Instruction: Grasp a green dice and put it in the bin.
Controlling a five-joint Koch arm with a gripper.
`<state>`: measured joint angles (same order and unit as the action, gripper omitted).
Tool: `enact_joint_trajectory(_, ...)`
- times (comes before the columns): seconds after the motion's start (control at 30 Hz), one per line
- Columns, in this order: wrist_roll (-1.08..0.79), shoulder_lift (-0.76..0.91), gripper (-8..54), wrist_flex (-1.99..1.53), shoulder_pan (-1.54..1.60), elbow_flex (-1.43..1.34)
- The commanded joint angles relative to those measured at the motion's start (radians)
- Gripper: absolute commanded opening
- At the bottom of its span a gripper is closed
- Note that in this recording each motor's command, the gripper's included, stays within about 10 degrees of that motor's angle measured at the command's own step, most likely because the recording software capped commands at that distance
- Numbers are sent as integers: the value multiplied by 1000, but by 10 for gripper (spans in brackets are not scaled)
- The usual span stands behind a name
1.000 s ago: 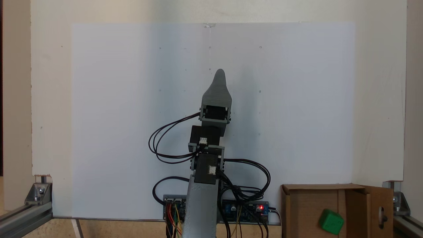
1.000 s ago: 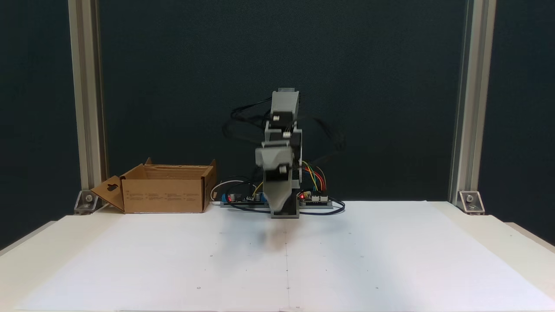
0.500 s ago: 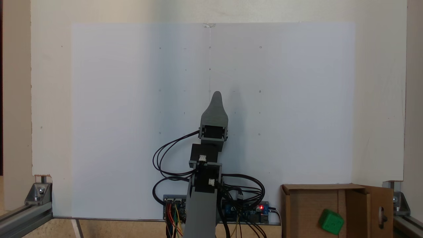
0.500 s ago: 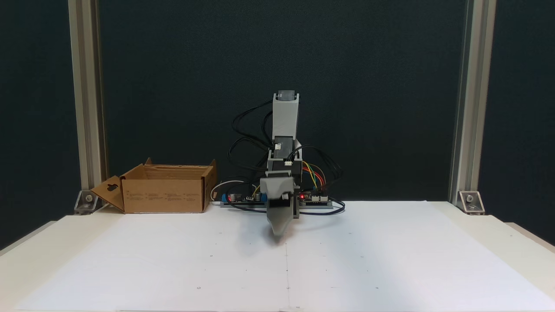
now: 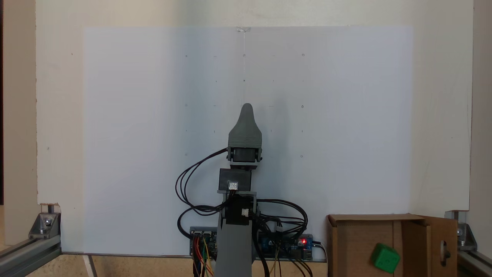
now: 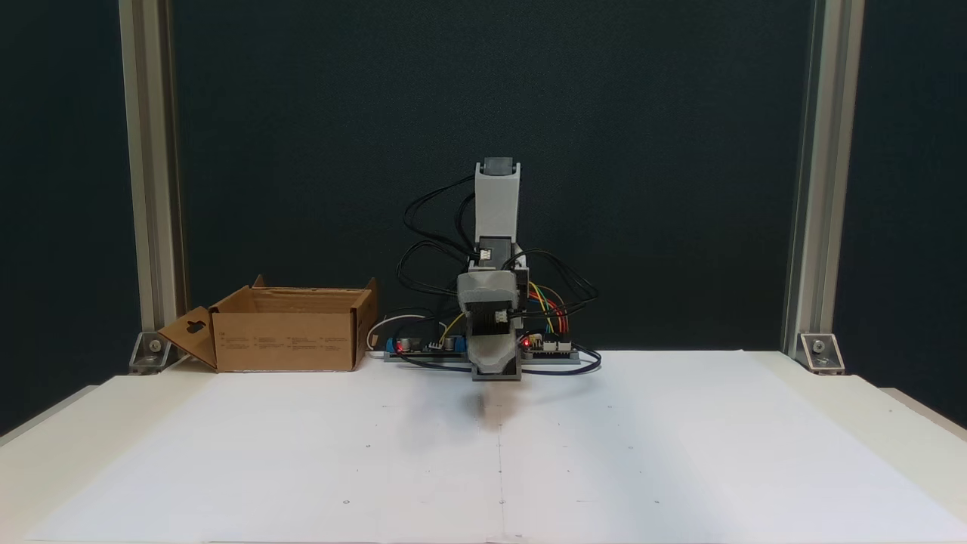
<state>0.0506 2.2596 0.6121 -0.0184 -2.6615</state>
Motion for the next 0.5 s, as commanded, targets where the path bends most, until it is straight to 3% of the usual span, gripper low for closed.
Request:
enact_joint_trajectory(0.0,-35,107,457,175,28,-175)
enact_joint_trajectory(0.47,-41,107,457,175,14,-175)
